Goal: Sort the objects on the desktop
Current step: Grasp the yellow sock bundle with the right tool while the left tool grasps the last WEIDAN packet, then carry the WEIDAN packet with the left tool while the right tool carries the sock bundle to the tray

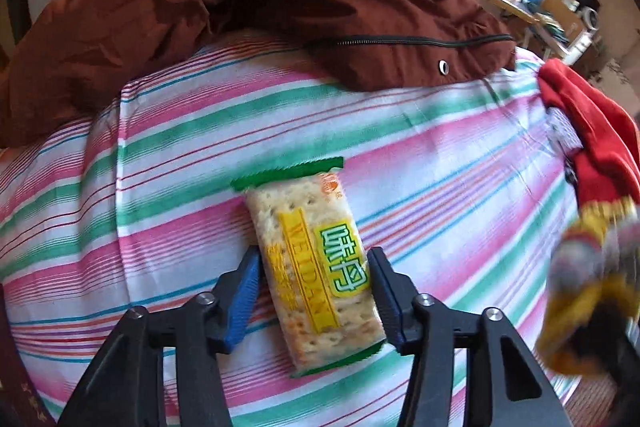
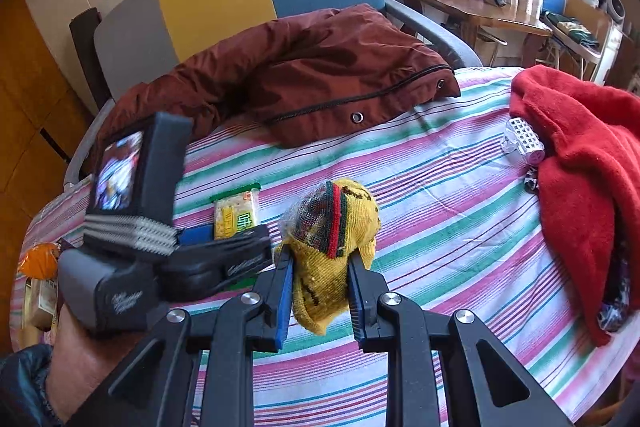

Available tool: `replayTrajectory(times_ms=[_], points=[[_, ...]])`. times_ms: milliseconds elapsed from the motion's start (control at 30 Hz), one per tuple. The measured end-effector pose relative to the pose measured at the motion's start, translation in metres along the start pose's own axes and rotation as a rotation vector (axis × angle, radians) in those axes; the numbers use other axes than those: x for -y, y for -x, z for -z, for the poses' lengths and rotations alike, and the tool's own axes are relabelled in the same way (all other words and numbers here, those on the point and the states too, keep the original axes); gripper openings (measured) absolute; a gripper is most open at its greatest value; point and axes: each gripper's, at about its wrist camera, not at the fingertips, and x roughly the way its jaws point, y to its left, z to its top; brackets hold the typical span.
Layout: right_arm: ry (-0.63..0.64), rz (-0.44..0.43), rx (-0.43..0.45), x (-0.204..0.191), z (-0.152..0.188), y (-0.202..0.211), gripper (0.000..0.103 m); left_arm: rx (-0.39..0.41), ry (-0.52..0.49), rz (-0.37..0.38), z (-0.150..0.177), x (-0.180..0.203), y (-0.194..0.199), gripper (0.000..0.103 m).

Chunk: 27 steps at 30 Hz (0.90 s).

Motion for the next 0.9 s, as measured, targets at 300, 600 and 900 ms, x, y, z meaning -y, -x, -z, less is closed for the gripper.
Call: replayTrajectory(times_ms=[300,600,900], points=[[0.129,-0.065,-0.004,-0.029,0.006,-0.002,0.024,0.058,-0.008,-0.017,0.063,-0.037,0.039,0.051],[0.236,-0.093,-0.016,-0.053,0.017,-0.005,0.024,0.156,0.019,-0.035,0.111,-0.070,0.094,0.051],[0.330,-0.093,-0.030,-0.073,0.027,-0.010,0.024,0.257,0.059,-0.037,0.134,-0.097,0.141,0.051]])
